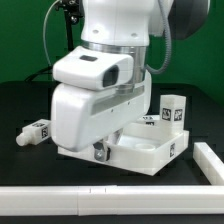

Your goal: Assemble square table

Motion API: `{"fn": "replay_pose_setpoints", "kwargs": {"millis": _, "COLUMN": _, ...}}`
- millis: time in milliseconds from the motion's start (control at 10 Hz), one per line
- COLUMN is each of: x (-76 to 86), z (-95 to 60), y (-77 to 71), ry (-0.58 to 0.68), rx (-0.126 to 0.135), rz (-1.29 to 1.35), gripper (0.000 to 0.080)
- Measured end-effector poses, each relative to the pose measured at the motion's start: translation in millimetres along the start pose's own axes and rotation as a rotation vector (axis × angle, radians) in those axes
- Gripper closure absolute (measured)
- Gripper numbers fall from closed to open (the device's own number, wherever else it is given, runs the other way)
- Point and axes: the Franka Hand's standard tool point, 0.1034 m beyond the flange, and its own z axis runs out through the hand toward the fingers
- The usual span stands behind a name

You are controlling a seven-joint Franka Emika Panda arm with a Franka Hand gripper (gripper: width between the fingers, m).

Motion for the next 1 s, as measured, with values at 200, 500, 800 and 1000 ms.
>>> {"fn": "replay_pose_setpoints", "kwargs": {"millis": 200, "x": -6.7, "z": 2.0, "y": 1.1, "ry": -0.019, "rx": -0.003, "rz": -0.086, "gripper": 0.0742}}
{"fn": "replay_pose_setpoints", "kwargs": {"millis": 500, "x": 27.7, "z": -1.3, "y": -6.7, "ry": -0.025, "rx": -0.027, "rz": -0.308, "gripper": 0.0742}}
{"fn": "replay_pose_setpoints", "kwargs": {"millis": 800, "x": 66.5, "z": 3.4, "y": -11.5, "ry": 0.024, "rx": -0.082, "rz": -0.293, "gripper": 0.0742}}
{"fn": "replay_pose_setpoints", "kwargs": {"millis": 1000, "x": 62.9, "z": 5.5, "y": -11.9, "ry": 0.018, "rx": -0.074, "rz": -0.284, "gripper": 0.0742}}
